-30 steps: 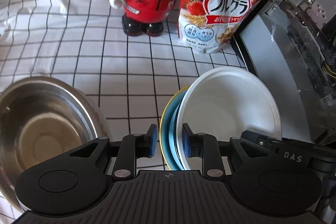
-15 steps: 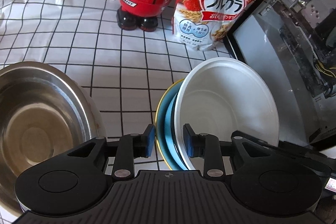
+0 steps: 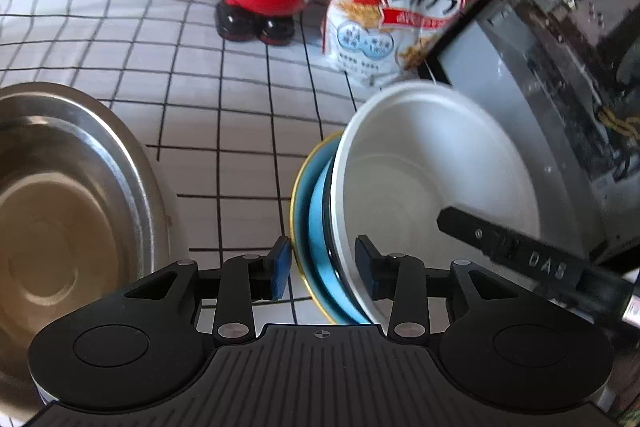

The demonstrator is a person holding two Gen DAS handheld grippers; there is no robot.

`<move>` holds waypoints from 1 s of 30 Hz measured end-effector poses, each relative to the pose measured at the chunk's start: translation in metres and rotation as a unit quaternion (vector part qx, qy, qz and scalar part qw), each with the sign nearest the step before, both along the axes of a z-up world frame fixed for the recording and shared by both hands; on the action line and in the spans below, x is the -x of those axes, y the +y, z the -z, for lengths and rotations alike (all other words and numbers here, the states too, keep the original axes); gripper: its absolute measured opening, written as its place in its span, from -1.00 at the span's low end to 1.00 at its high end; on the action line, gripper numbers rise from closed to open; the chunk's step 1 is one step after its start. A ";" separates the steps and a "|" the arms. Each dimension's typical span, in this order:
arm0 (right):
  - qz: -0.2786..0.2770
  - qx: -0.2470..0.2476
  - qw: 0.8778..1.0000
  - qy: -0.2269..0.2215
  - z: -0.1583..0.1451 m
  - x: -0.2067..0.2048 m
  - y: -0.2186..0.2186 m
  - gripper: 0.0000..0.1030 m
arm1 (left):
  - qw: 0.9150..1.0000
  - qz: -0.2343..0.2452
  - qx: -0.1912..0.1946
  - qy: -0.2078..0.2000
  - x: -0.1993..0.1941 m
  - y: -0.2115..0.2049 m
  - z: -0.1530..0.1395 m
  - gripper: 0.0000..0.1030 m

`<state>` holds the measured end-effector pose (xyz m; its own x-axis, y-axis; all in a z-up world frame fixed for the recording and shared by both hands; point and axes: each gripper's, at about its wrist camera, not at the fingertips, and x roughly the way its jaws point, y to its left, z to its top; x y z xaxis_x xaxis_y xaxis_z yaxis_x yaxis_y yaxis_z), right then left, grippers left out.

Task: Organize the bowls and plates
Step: 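Lower the large white bowl into the blue bowl with both tools, then grip the rims of the white, blue and yellow-rimmed bowl stack with both tools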

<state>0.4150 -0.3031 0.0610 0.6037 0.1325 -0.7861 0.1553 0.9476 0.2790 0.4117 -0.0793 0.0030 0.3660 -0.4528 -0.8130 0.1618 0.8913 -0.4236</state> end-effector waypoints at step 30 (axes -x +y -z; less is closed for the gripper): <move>-0.068 -0.136 0.988 0.028 0.025 0.017 0.007 0.28 | 0.999 0.034 -0.018 -0.003 0.025 -0.007 0.014 0.07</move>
